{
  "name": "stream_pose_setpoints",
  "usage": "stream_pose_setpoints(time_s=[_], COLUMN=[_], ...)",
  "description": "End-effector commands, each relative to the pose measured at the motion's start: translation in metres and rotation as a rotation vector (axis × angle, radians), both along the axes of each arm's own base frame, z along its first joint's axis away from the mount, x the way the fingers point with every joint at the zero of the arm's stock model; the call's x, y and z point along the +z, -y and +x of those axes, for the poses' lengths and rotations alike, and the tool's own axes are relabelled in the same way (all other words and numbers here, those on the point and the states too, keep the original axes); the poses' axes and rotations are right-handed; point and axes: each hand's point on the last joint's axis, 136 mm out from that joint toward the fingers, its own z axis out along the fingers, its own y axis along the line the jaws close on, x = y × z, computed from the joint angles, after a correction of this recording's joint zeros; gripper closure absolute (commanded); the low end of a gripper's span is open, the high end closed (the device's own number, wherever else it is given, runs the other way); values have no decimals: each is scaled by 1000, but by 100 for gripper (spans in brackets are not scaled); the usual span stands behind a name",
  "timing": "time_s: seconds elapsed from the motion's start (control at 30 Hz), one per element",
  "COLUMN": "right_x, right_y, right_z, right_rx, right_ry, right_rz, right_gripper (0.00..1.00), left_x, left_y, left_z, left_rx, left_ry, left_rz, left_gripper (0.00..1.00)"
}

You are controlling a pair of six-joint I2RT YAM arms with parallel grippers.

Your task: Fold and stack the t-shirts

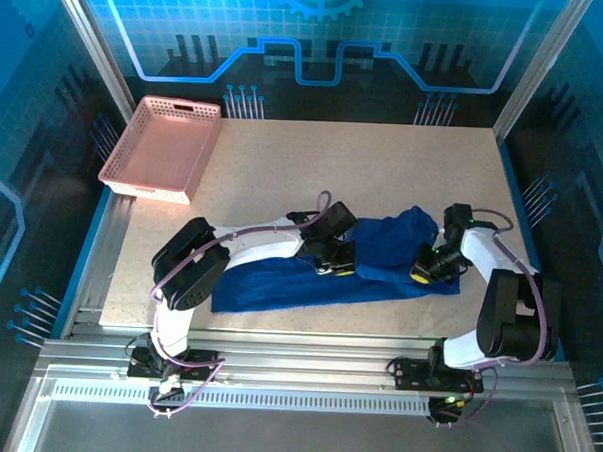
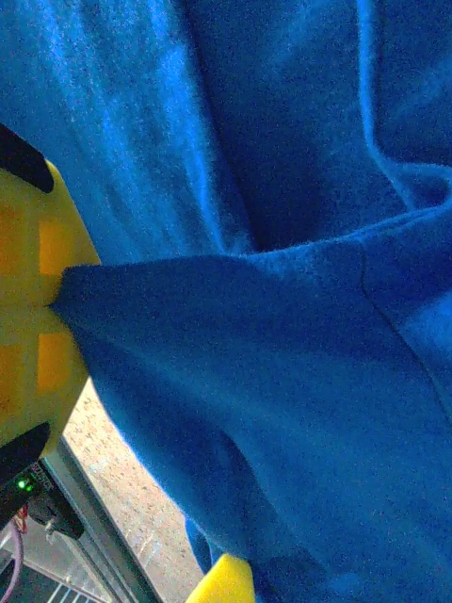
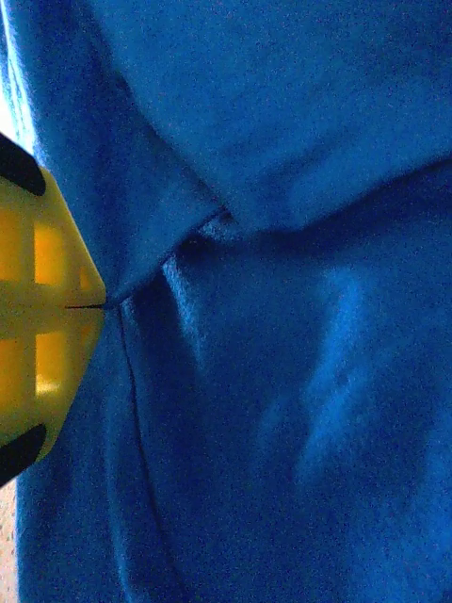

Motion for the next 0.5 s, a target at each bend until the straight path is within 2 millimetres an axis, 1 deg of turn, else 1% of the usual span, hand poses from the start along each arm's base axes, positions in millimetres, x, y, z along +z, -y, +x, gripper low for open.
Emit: stream_pose_setpoints(time_s=[0.0, 0.13, 0.3, 0.33, 0.4, 0.43, 0.47], right_x=[7, 0, -8, -9, -9, -6, -2], right_y=[7, 8, 11, 12, 14, 15, 16], right_z=[-2, -7, -11, -12, -14, -13, -12], right_rx=[11, 9, 6, 4, 2, -4, -9], right_ry=[-1, -17, -46, -55, -66, -63, -52], right_rz=[-48, -57, -74, -77, -88, -95, -99], right_gripper=[100, 100, 100, 99, 92, 88, 79], left_x=[12, 1, -11, -12, -10, -6, 1], left_y=[-7, -5, 1, 2, -3, -6, -10], left_z=[-13, -20, -20, -20, -18, -16, -11], left_rx=[-35, -48, -51, -48, -40, -35, -23], left_ry=[-47, -91, -112, -114, -99, -81, -51], left_rz=[19, 20, 12, 11, 29, 39, 47], left_gripper=[100, 100, 100, 95, 67, 58, 49])
